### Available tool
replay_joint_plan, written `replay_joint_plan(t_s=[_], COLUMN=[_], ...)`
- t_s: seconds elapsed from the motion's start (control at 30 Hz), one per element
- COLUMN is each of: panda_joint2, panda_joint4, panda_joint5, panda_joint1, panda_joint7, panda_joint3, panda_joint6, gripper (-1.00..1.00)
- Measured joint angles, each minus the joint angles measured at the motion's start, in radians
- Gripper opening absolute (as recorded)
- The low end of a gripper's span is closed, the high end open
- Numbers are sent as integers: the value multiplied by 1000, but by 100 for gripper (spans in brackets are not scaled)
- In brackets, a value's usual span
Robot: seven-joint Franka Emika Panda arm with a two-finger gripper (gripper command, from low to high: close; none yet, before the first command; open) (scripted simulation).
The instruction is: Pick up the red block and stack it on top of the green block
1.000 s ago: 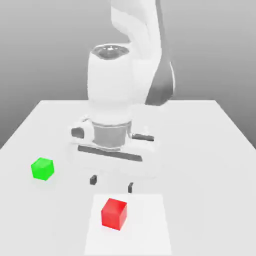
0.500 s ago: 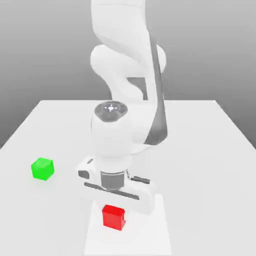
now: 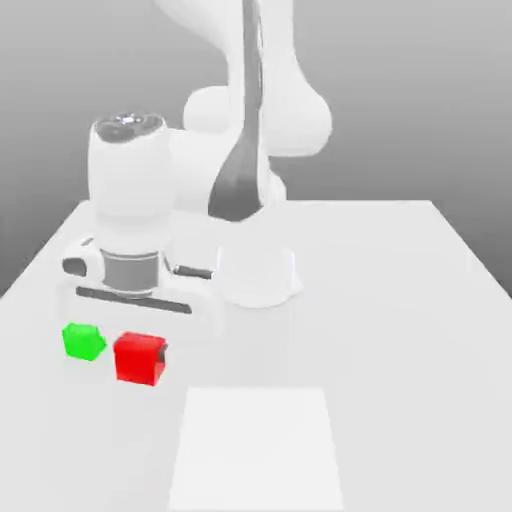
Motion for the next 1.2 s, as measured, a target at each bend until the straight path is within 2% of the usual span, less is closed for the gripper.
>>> replay_joint_plan(t_s=[0.57, 0.87, 1.2], panda_joint2=[-168, -66, 59], panda_joint4=[-118, -127, -125], panda_joint5=[-112, 33, 222], panda_joint1=[-172, -95, -24], panda_joint7=[-893, -1045, -1175], panda_joint3=[-385, -454, -470], panda_joint6=[-53, 39, 138], gripper=[-100, -100, -100])
